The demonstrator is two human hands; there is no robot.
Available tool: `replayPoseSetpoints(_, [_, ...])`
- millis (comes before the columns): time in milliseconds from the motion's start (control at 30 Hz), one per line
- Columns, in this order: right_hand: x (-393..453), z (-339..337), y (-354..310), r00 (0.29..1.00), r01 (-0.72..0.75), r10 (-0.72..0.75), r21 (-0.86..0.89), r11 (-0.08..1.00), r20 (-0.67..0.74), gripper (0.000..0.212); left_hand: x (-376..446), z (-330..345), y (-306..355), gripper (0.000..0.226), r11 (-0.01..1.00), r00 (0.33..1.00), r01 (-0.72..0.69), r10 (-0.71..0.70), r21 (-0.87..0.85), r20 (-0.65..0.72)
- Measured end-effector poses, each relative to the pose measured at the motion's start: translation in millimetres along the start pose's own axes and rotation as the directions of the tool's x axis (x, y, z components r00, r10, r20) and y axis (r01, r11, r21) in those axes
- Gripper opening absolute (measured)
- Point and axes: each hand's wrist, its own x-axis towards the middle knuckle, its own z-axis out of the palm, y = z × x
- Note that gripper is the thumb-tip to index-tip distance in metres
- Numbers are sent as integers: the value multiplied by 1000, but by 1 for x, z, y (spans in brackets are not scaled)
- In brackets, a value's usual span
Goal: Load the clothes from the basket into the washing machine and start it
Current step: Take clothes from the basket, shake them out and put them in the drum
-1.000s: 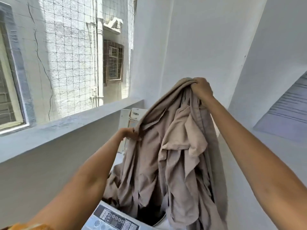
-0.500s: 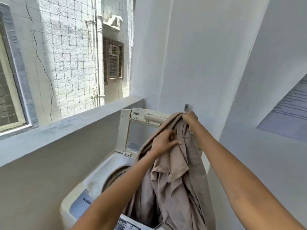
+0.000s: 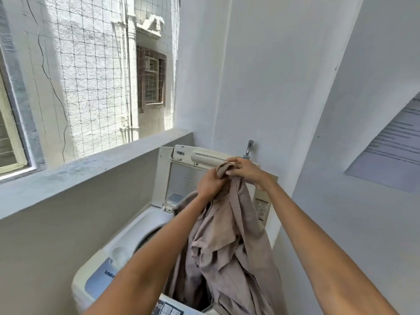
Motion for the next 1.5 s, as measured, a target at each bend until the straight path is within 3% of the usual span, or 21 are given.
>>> replayPoseSetpoints(67, [-10,2,20,1000,16,-16,-136,991,-3,76,3,-4,4,57,995,991,55,-65,-84,-116])
replayPoseSetpoints(133, [-27,10,54,995,-34,58,-256,966,85,86,9,-9,10,53,988,978,79,-103,-133,-182])
replayPoseSetpoints(200, [-49,20,86,960,-184,229,-254,950,159,61,13,-16,21,38,987,969,98,-124,-126,-214])
replayPoseSetpoints(300, [-60,19,114,963,-267,262,-275,924,-55,27,21,-28,28,28,979,945,110,-157,-173,-288])
replayPoseSetpoints(400, [-47,-13,74,913,-244,165,-175,954,-373,24,30,-43,14,37,957,937,124,-199,-262,-287])
replayPoseSetpoints(467, [-27,-42,28,847,-116,66,-63,991,-527,26,35,-56,2,44,954,938,108,-190,-279,-289])
replayPoseSetpoints(533, [-6,-63,-26,834,11,-5,7,1000,-552,26,33,-70,-1,35,967,951,40,-113,-250,-289])
replayPoseSetpoints(633, [17,-84,-95,824,122,-65,64,990,-562,22,30,-99,8,24,931,959,-104,0,-351,-285])
replayPoseSetpoints(700, [25,-97,-124,818,166,-93,77,983,-568,29,33,-123,8,25,931,966,-100,6,-352,-257])
replayPoseSetpoints(800, [21,-102,-137,864,112,-120,-47,993,-489,31,33,-151,-11,46,942,981,27,-89,-334,-170])
replayPoseSetpoints(933, [16,-70,-124,901,-23,-38,-135,991,-433,23,28,-137,-37,34,974,980,197,-197,-114,11])
replayPoseSetpoints(1000, [18,-50,-115,917,-102,42,-130,986,-398,22,29,-125,-38,56,977,973,214,-212,-14,87])
replayPoseSetpoints(1067, [22,-32,-108,933,-163,108,-136,977,-345,27,27,-115,-24,77,980,948,197,-185,-20,258])
replayPoseSetpoints(1133, [25,-17,-104,960,-167,130,-136,976,-250,22,21,-107,2,78,966,882,205,-112,-158,458])
replayPoseSetpoints(1200, [25,-10,-99,984,-154,142,-115,981,-104,16,21,-98,20,75,959,844,118,41,-259,535])
replayPoseSetpoints(1267, [20,-10,-94,989,-125,132,-101,987,60,26,23,-87,26,55,963,878,33,100,-268,468])
replayPoseSetpoints(1333, [6,-11,-85,983,-63,76,-83,995,164,34,24,-75,25,33,964,968,-4,70,-265,240])
replayPoseSetpoints(1433, [-13,-10,-54,995,46,-36,-107,993,91,56,29,-58,14,29,934,999,5,-21,-357,-40])
replayPoseSetpoints(1500, [-23,-1,-20,998,52,-47,-158,986,36,80,30,-52,16,31,902,986,43,-108,-429,-128])
